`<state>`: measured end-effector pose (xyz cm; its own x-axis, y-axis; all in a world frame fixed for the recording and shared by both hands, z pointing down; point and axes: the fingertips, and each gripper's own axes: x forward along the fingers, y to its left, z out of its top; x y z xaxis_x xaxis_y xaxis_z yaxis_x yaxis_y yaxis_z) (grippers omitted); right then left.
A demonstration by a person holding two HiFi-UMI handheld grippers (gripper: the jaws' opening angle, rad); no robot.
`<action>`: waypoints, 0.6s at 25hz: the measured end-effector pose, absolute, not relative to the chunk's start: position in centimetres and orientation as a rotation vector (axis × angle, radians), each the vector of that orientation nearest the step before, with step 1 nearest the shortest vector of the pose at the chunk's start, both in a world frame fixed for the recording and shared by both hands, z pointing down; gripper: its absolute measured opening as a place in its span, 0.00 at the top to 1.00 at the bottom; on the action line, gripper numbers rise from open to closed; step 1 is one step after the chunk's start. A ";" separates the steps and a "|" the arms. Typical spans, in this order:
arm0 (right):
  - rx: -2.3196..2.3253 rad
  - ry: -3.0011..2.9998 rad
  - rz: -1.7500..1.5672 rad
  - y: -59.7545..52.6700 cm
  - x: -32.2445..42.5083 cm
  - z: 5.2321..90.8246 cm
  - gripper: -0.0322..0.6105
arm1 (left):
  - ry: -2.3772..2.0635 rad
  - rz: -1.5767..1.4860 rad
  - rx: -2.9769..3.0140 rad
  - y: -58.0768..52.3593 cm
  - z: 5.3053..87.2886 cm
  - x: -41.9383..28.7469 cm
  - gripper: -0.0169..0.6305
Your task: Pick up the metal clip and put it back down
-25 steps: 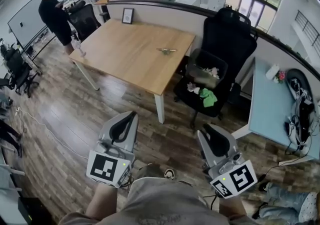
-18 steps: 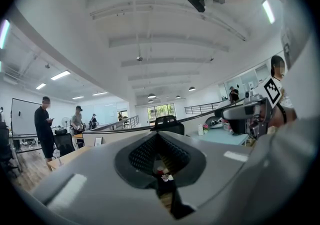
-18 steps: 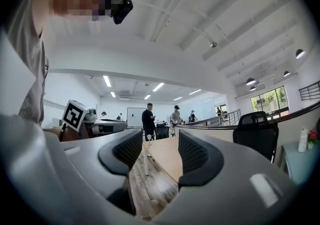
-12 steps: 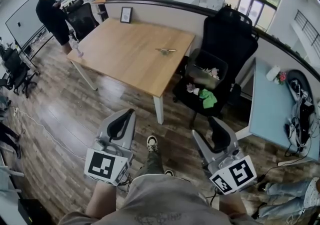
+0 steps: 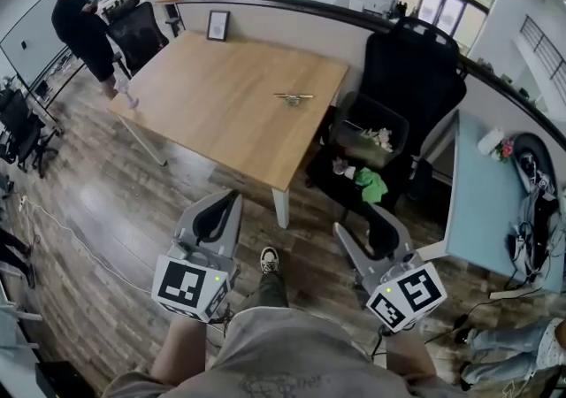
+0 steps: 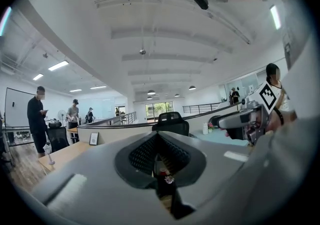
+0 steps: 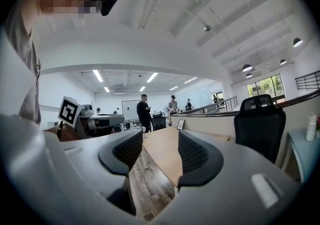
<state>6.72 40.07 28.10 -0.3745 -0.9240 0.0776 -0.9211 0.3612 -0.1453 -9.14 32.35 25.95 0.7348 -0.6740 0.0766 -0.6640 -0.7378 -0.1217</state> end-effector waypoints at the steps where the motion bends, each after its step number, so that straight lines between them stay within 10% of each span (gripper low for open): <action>1: -1.742 2.577 -0.281 38.7 6.7 28.5 0.63 | 1.099 -0.183 -2.857 31.1 26.3 -9.1 0.97; 15: -1.638 2.250 -0.747 18.8 7.9 33.9 0.63 | 1.009 -0.288 -2.978 13.1 29.5 -8.4 0.97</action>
<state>7.87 18.81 33.89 -0.3312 -0.9394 0.0888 -0.8061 0.2327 -0.5441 -8.43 13.09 29.53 0.7792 -0.6012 0.1770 -0.6041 -0.7957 -0.0434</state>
